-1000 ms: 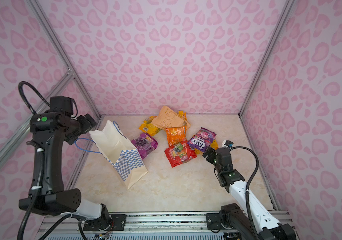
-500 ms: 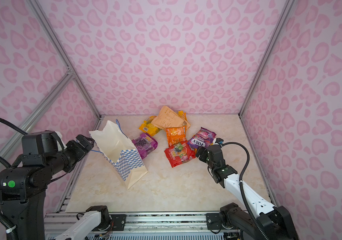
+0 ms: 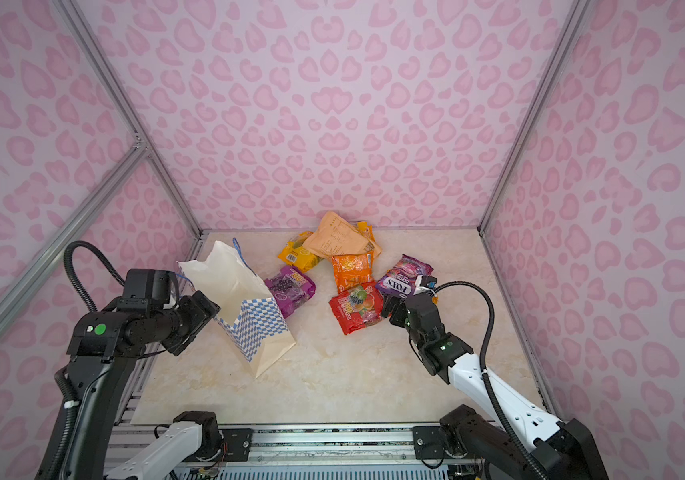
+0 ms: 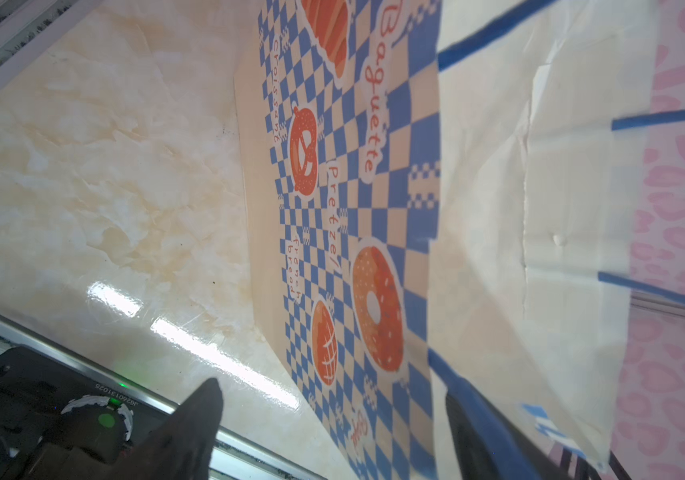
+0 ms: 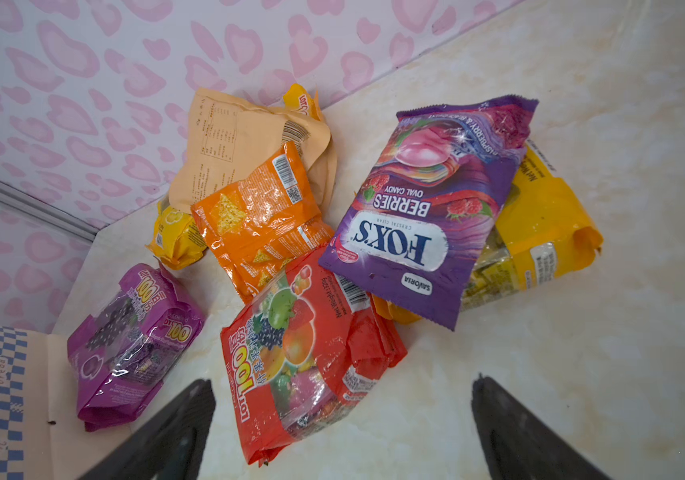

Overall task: Place the snacks into the paper bag
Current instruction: 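Pull the paper bag upright with the left gripper while right approaches red bag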

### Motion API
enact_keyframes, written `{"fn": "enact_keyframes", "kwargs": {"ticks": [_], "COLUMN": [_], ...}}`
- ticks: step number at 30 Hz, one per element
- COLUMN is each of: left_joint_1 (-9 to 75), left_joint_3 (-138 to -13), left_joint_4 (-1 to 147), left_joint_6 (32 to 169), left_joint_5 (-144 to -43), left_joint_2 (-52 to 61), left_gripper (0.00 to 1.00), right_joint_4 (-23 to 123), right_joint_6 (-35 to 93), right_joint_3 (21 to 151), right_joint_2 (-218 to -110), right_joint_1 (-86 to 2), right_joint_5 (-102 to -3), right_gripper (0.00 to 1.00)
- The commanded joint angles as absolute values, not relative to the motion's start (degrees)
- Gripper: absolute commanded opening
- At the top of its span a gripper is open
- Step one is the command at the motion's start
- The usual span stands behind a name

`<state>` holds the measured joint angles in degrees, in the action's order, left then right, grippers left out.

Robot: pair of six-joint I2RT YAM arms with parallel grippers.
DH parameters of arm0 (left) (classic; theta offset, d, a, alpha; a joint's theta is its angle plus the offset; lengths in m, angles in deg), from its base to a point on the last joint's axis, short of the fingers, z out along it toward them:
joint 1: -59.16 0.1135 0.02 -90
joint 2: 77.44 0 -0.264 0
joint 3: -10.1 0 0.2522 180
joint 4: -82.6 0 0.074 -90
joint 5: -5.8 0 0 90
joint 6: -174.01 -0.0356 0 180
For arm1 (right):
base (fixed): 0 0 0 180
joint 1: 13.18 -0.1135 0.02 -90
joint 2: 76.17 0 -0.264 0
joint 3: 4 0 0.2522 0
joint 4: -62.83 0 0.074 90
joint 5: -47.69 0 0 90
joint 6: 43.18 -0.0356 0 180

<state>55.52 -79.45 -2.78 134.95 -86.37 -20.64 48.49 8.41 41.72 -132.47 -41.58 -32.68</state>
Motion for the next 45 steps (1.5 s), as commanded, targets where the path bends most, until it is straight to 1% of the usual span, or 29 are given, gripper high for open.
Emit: {"fn": "enact_keyframes", "kwargs": {"ticks": [1, 3, 5, 8, 9, 11, 12, 13, 14, 16, 17, 20, 21, 22, 24, 28, 32, 34, 37, 40, 45], "left_joint_1": [54.98, 54.81, 54.77, 54.77, 54.77, 54.68, 54.68, 54.68, 54.68, 54.68, 54.72, 54.68, 54.68, 54.68, 54.68, 54.68, 54.68, 54.68, 54.69, 54.68, 54.68], "left_joint_3": [-80.39, -80.39, -80.35, -79.18, -78.92, -78.71, -78.92, -79.15, -79.48, -79.94, -80.24, -82.19, -82.86, -83.66, -85.33, -87.23, -87.17, -85.48, -82.52, -78.05, -71.44], "left_joint_4": [0.43, 1.02, 1.35, 1.71, 1.89, 1.91, 1.66, 1.37, 1.06, 0.4, -0.09, -1.48, -1.92, -2.23, -3.05, -5.57, -6.9, -6.07, -3.39, 1.95, 8.32], "left_joint_6": [136.31, 136.83, 137.25, 137.45, 137.39, 137.36, 137.28, 137.18, 137.07, 136.75, 136.5, 135.23, 134.44, 133.21, 129.87, 123.59, 116.82, 113.99, 109.76, 106.43, 104.93], "left_joint_5": [-83.61, -82.86, -82.26, -82.43, -82.64, -82.57, -82.5, -82.54, -82.5, -82.38, -82.43, -82.52, -82.17, -81.61, -81.26, -79.81, -79.14, -79.49, -83.52, -87.49, -86.75], "left_joint_2": [-18.5, -17.04, -16.0, -14.78, -14.61, -14.11, -13.84, -13.57, -13.18, -12.61, -12.21, -11.2, -10.96, -10.7, -9.78, -8.55, -7.79, -7.4, -7.47, -10.28, -15.78], "left_gripper": [0.82, 0.71, 0.7, 0.64, 0.6, 0.48, 0.45, 0.39, 0.38, 0.27, 0.25, 0.12, 0.11, 0.06, 0.03, 0.03, 0.03, 0.03, 0.03, 0.03, 0.03], "right_joint_4": [48.21, 48.68, 49.52, 51.23, 52.03, 53.68, 54.21, 54.54, 54.77, 55.34, 55.55, 56.4, 56.49, 56.45, 56.21, 53.49, 51.27, 51.35, 51.04, 50.34, 48.91], "right_joint_6": [9.81, 9.88, 10.39, 11.63, 11.84, 12.19, 12.3, 12.43, 12.48, 12.55, 12.6, 12.6, 12.6, 12.84, 13.31, 14.29, 14.22, 13.43, 11.21, 9.59, 7.86], "right_joint_3": [40.28, 39.7, 39.14, 38.35, 37.99, 37.04, 36.76, 36.7, 36.67, 36.7, 36.77, 36.74, 36.82, 36.99, 37.18, 38.41, 39.98, 40.46, 41.51, 41.92, 41.76], "right_joint_2": [-130.92, -130.5, -130.23, -129.84, -129.64, -129.18, -129.17, -129.29, -129.55, -130.19, -130.6, -131.81, -132.1, -132.45, -132.75, -133.44, -136.02, -137.58, -140.14, -141.29, -141.61], "right_joint_1": [-42.91, -43.64, -44.41, -44.95, -44.91, -44.95, -44.99, -45.04, -45.05, -45.04, -45.0, -44.99, -45.05, -45.01, -45.05, -44.65, -43.7, -43.44, -43.15, -43.06, -41.11], "right_joint_5": [-30.03, -30.09, -30.22, -32.25, -32.88, -34.05, -34.28, -34.44, -34.57, -34.73, -34.75, -35.23, -35.4, -35.51, -35.63, -35.53, -38.73, -40.87, -43.94, -44.97, -46.05], "right_gripper": [0.99, 0.99, 0.99, 0.99, 0.99, 0.99, 0.99, 0.99, 0.99, 0.99, 0.99, 0.99, 0.99, 0.99, 0.99, 0.99, 0.99, 0.99, 0.99, 0.99, 0.99]}}
